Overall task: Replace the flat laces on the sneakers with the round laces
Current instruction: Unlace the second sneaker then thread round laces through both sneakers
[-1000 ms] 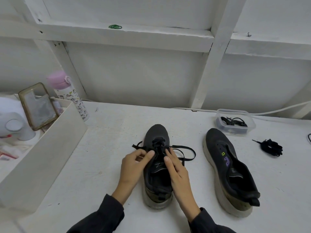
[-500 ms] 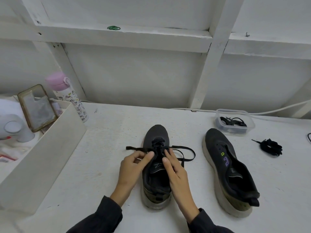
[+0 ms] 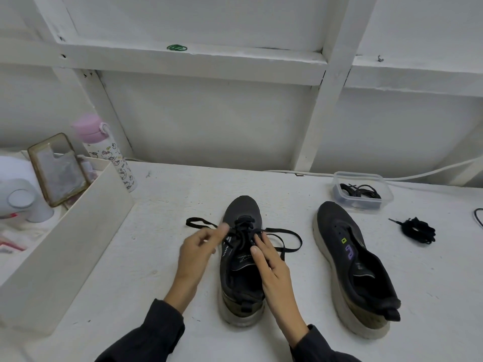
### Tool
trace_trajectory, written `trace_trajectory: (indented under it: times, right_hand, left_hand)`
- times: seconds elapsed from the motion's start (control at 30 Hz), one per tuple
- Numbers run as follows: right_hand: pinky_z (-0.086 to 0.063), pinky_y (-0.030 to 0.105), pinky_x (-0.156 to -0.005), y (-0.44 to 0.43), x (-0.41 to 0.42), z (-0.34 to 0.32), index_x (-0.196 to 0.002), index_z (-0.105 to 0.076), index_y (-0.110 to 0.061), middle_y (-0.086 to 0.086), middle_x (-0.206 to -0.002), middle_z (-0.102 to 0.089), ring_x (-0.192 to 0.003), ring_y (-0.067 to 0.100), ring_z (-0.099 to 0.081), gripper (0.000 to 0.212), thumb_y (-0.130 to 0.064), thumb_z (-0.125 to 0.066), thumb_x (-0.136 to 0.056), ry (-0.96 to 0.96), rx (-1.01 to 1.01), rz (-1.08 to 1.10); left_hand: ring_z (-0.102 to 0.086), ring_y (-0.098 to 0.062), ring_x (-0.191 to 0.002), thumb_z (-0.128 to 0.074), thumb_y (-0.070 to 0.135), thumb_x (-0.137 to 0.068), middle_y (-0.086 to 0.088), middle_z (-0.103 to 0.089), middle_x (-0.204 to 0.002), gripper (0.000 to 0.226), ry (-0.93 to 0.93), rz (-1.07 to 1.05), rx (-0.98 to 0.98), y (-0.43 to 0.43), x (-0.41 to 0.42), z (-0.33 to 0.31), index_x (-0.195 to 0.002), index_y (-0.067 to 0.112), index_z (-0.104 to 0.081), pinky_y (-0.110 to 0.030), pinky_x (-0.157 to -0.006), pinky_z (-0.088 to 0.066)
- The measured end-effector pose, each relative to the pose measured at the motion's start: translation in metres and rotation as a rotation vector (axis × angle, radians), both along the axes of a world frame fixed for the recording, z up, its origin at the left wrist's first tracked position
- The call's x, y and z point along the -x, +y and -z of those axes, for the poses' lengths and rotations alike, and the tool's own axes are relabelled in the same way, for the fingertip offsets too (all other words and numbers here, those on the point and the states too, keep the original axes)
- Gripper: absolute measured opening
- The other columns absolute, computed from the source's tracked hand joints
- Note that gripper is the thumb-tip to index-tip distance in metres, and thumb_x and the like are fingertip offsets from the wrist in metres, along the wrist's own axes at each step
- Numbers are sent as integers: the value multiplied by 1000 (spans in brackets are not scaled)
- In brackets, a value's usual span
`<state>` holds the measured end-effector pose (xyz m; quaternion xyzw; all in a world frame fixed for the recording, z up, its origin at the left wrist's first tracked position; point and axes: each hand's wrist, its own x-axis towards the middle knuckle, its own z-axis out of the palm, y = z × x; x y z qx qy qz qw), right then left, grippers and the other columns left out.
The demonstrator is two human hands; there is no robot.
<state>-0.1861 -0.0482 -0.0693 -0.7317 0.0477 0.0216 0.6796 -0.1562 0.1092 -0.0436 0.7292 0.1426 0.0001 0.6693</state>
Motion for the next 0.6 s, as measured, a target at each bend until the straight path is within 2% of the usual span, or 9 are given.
trace_trajectory:
  times: [0.07,0.13,0.2,0.3,0.4,0.5,0.6]
  right_hand:
    - [-27,-5,-95,0,1,0,-136,-55,-27,-14,-151,-38,-122,-29,-29,40,-32,-56,-96,0,-13,-1]
    - [-27,-5,-94,0,1,-1,-134,-56,-29,-16,-150,-39,-122,-30,-29,37,-30,-56,-96,-1,-18,-1]
    - [-26,-6,-93,0,1,-2,-133,-55,-31,-18,-149,-38,-121,-30,-29,36,-31,-56,-97,1,-10,0]
    - [-25,-6,-94,0,1,-2,-137,-54,-28,-17,-151,-38,-122,-29,-28,41,-33,-55,-96,-3,12,-10]
    - [-25,-6,-94,0,2,-1,-138,-53,-27,-17,-151,-38,-124,-28,-27,43,-35,-55,-96,-3,6,-10]
    - [-25,-6,-95,0,1,-1,-138,-53,-28,-17,-151,-37,-124,-28,-27,42,-35,-55,-96,-3,1,-7]
    - [-27,-5,-96,0,1,-1,-137,-54,-28,-16,-151,-38,-124,-26,-29,42,-34,-56,-96,-3,-10,-1]
  left_hand:
    - [-52,-2,-62,-71,34,-83,13,-61,-63,24,-13,130,-16,-5,6,5,-73,12,-70,-12,-58,-40]
    - [-52,-1,-62,-72,26,-85,14,-61,-62,18,-42,132,-54,-3,4,7,-76,11,-71,-11,-58,-39]
    - [-49,1,-59,-71,22,-87,15,-58,-58,14,-72,4,-80,3,-5,5,-78,12,-71,-13,-57,-38]
    - [-48,-7,-65,-66,25,-91,3,-55,-67,13,-99,-257,82,10,-17,-3,-82,16,-66,-23,-60,-38]
    - [-48,-11,-71,-62,29,-93,0,-55,-74,17,-60,-329,175,8,-18,-2,-86,14,-64,-26,-61,-39]
    - [-50,-9,-73,-61,34,-93,4,-61,-80,23,-15,-177,145,2,-5,2,-86,13,-67,-26,-63,-39]
    - [-57,0,-69,-62,26,-92,9,-67,-75,21,-22,75,97,-5,10,3,-88,7,-70,-13,-60,-41]
